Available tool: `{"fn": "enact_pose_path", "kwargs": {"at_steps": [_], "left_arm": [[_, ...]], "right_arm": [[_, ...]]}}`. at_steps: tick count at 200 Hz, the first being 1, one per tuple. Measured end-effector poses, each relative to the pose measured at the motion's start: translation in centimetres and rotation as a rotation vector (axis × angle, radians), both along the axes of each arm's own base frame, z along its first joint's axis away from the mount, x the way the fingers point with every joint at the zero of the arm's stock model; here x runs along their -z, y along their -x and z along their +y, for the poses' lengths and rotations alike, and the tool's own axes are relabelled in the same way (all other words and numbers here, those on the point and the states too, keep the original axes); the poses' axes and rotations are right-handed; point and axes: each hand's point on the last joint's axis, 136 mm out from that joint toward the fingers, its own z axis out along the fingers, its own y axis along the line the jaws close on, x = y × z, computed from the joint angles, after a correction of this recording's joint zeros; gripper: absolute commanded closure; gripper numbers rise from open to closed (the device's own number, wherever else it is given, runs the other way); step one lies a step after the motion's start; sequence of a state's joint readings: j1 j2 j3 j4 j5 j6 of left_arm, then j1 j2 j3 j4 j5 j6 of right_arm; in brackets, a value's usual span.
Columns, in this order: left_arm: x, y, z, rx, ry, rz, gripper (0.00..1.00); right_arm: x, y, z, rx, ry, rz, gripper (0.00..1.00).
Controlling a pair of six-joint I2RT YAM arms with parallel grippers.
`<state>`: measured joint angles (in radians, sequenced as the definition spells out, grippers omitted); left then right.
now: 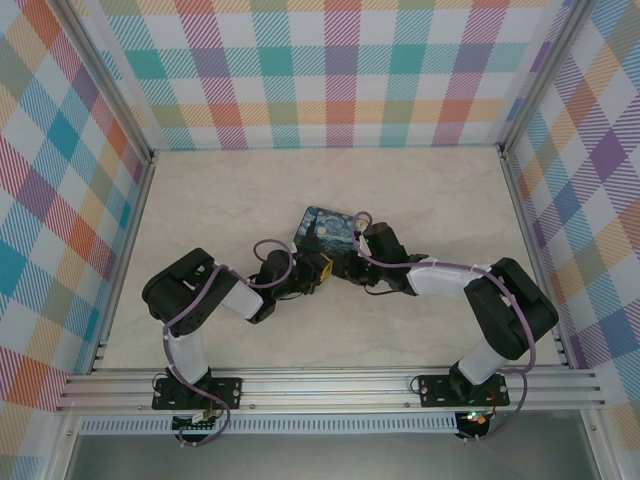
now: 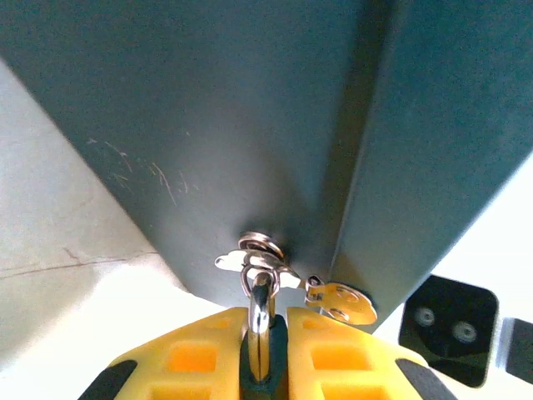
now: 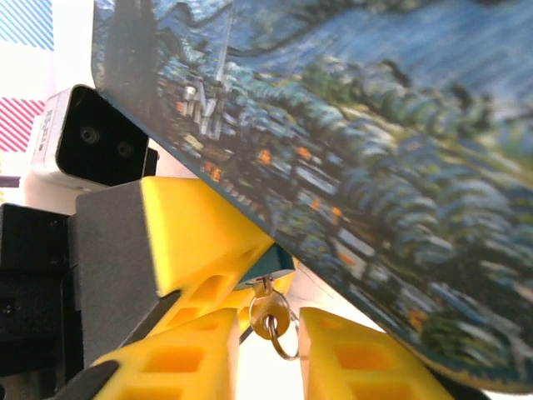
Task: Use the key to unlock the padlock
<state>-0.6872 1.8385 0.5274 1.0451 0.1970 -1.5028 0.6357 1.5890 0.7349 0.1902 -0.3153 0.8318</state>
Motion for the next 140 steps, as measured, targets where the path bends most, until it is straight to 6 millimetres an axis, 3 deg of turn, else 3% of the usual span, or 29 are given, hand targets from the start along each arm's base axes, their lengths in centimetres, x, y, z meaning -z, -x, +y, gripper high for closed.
{"fn": "enact_pose_path", "kwargs": {"at_steps": [39,90,122,140], "left_arm": [[-0.5,0.1,0.2,-0.003,-0.018,-0.004,1.0],[-0.5,0.2,0.3,-0.005,-0.022,0.011,1.0],[-0.5,0.3,0.4,-0.006,-0.037,0.035,1.0],[-1.0,0.3,0.5,-0.007,-0.037,0.034,1.0]], "right_arm": [[-2.3,-0.2,-1.3,-0.028,0.049,-0.131,0.46],[-6.5,0.1,-3.7,-0.159,0.19,-0.492,0.23],[-10.6,0.2,-5.4,-0.212,0.284,-0.788,0.0],[-12.8,-0.1,-6.0,-0.225,0.34,-0.933,0.0]]}}
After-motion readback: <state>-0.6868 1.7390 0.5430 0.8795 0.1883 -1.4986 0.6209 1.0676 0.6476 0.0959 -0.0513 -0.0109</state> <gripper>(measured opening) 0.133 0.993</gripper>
